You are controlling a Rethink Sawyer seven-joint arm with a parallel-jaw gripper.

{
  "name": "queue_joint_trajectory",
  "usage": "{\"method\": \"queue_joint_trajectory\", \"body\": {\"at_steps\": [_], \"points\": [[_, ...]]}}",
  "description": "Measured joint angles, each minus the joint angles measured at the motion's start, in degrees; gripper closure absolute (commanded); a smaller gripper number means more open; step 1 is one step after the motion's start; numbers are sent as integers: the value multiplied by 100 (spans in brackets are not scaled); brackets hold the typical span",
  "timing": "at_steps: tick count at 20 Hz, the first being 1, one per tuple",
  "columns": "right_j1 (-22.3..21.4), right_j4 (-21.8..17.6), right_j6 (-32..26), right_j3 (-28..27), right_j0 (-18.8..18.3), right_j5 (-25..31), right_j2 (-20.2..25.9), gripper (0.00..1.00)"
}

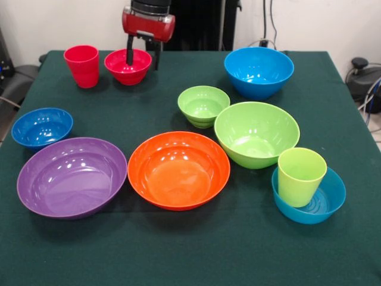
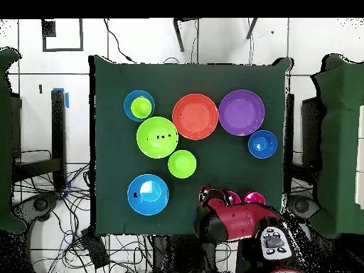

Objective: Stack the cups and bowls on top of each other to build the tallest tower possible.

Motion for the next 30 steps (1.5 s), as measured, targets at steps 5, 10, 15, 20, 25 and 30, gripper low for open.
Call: {"method": "queue_joint_trajectory", "body": {"at_steps": [5, 10, 15, 20, 25, 30], "points": [[118, -6, 0, 0, -79, 0, 98, 0], [254, -29, 0, -1, 24, -51, 12, 0], [456, -52, 0, 15, 323, -312, -288, 0], [527, -131, 0, 74, 382, -387, -420, 0], [680, -162, 0, 79, 554, -453, -702, 0], [980, -163, 0, 81, 951, -823, -1127, 0]]}}
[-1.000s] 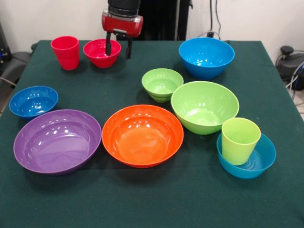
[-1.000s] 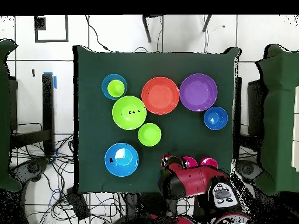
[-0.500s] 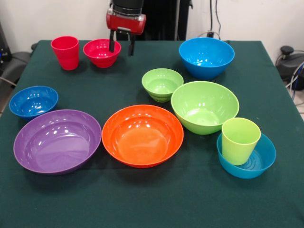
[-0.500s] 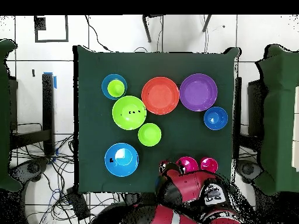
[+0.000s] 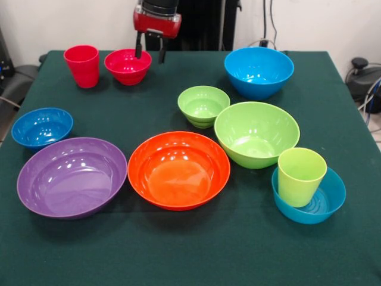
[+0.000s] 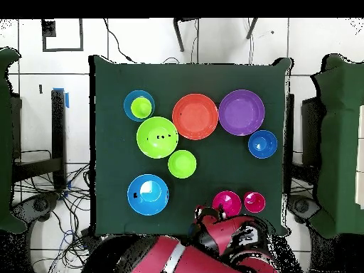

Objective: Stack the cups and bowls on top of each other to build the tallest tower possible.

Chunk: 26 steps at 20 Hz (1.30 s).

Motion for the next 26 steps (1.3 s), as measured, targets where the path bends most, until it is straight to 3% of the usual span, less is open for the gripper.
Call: {"method": "queue_joint_trajectory", "body": {"at_steps": [16, 26], "points": [[607, 5, 0, -6, 165, -1075, -432, 0], [742, 6, 0, -8, 343, -1136, -615, 0]]}}
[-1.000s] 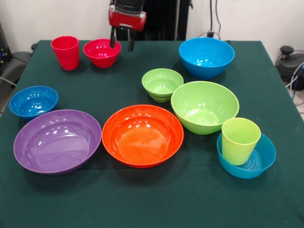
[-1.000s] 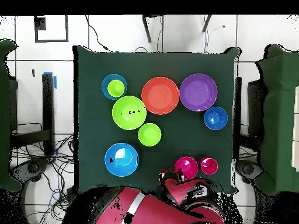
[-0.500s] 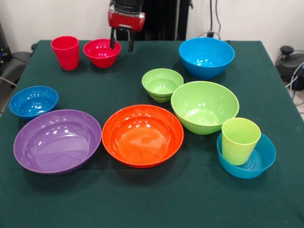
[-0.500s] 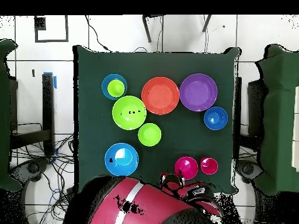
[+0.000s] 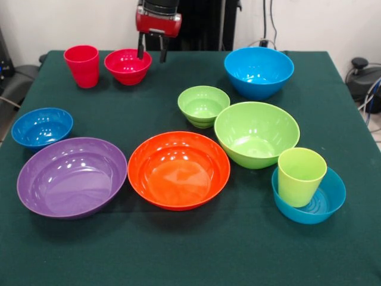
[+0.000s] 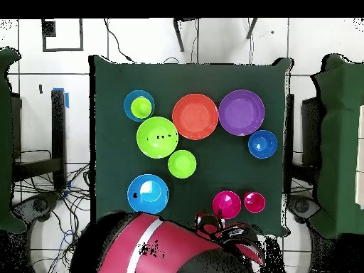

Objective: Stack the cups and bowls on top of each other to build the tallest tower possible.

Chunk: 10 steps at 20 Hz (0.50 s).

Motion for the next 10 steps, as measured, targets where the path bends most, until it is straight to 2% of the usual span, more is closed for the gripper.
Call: {"method": "queue_joint_trajectory", "body": {"at_steps": [10], "points": [[21, 0, 0, -60, -31, -82, 0, 0]]}}
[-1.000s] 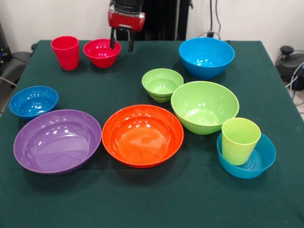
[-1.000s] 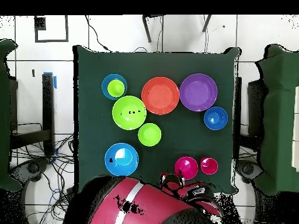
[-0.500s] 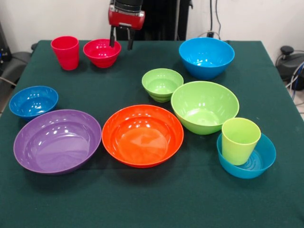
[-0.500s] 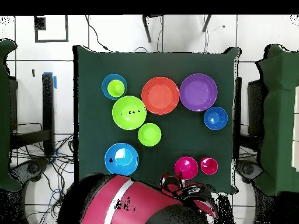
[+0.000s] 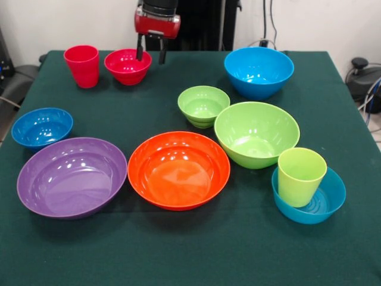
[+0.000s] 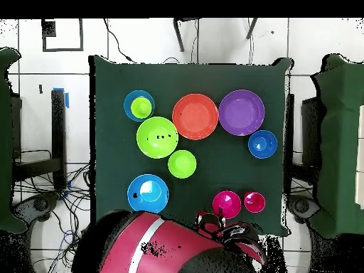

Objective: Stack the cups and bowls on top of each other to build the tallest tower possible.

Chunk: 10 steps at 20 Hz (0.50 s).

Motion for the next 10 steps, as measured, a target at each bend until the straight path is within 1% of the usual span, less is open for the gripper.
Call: {"method": "queue_joint_trajectory", "body": {"at_steps": [2, 3, 7, 10], "points": [[0, 0, 0, -12, -16, -100, 1, 0], [0, 0, 0, -17, -24, -150, 1, 100], [1, -5, 0, -19, -111, -383, 1, 100], [0, -5, 0, -19, -153, -454, 0, 100]]}}
